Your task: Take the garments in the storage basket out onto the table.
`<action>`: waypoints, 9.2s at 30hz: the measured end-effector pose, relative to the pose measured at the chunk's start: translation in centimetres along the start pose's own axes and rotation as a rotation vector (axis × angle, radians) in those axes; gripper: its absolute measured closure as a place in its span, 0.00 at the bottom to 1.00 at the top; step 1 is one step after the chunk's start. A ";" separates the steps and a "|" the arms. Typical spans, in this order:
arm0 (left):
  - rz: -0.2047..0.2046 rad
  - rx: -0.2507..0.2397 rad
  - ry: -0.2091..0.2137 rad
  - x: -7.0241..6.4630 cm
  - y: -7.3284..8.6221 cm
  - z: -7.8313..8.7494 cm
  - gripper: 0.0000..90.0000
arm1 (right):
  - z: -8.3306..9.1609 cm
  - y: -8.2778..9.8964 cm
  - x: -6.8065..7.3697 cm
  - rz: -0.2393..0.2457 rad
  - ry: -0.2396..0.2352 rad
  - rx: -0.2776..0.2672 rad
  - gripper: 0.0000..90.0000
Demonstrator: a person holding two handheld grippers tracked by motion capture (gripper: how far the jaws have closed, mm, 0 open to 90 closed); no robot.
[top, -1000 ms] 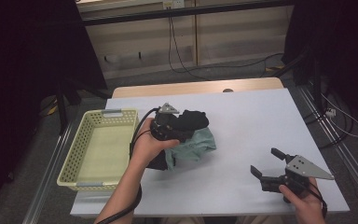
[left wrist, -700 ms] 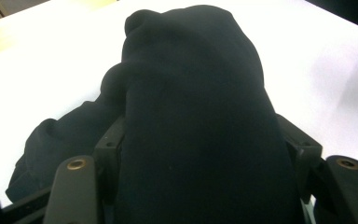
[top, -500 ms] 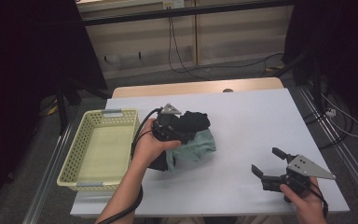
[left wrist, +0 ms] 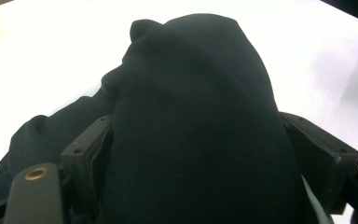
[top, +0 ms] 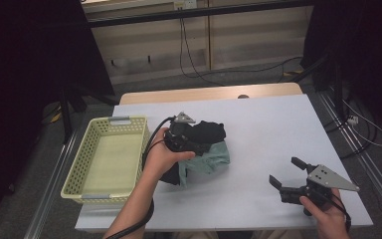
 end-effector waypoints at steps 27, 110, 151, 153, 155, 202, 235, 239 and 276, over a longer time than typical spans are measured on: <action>0.049 -0.065 -0.040 0.6 0.8 1.2 0.09 | -0.1 0.0 0.3 0.036 -0.016 0.022 0.03; 0.130 -0.209 -0.156 3.8 4.2 5.3 0.12 | -15.2 -4.3 8.8 0.128 -0.334 0.237 0.99; 0.113 -0.213 -0.145 3.0 3.8 4.1 0.16 | -6.9 -0.9 -2.3 -0.013 -0.114 0.280 0.99; 0.115 -0.211 -0.144 3.0 3.8 3.9 0.16 | -6.9 -0.8 -2.3 -0.013 -0.118 0.284 0.99; 0.120 -0.211 -0.136 2.9 3.8 3.8 0.16 | -6.9 -0.7 -2.0 -0.005 -0.129 0.290 0.98; 0.163 -0.162 -0.114 2.3 5.3 2.5 0.20 | -12.4 -0.8 0.8 -0.003 -0.319 0.432 1.00; 0.180 -0.044 -0.052 1.1 7.2 0.1 0.73 | -7.5 0.0 3.8 0.025 -0.386 0.391 0.90; 0.195 -0.030 -0.037 1.0 7.1 0.3 0.88 | -8.4 -1.0 2.4 0.039 -0.314 0.362 0.66; 0.167 -0.009 -0.007 0.0 6.5 1.4 0.99 | -17.5 -0.2 -0.1 0.066 -0.260 0.517 0.98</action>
Point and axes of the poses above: each handheld gripper's, and its own axes: z roughly backward along the jaws, y roughly out of its underside, x roughly to its left, the point moved 7 cm from there along -z, roughly forward along the jaws, and after that the axes turned 11 degrees about z, right-handed, at the moved point
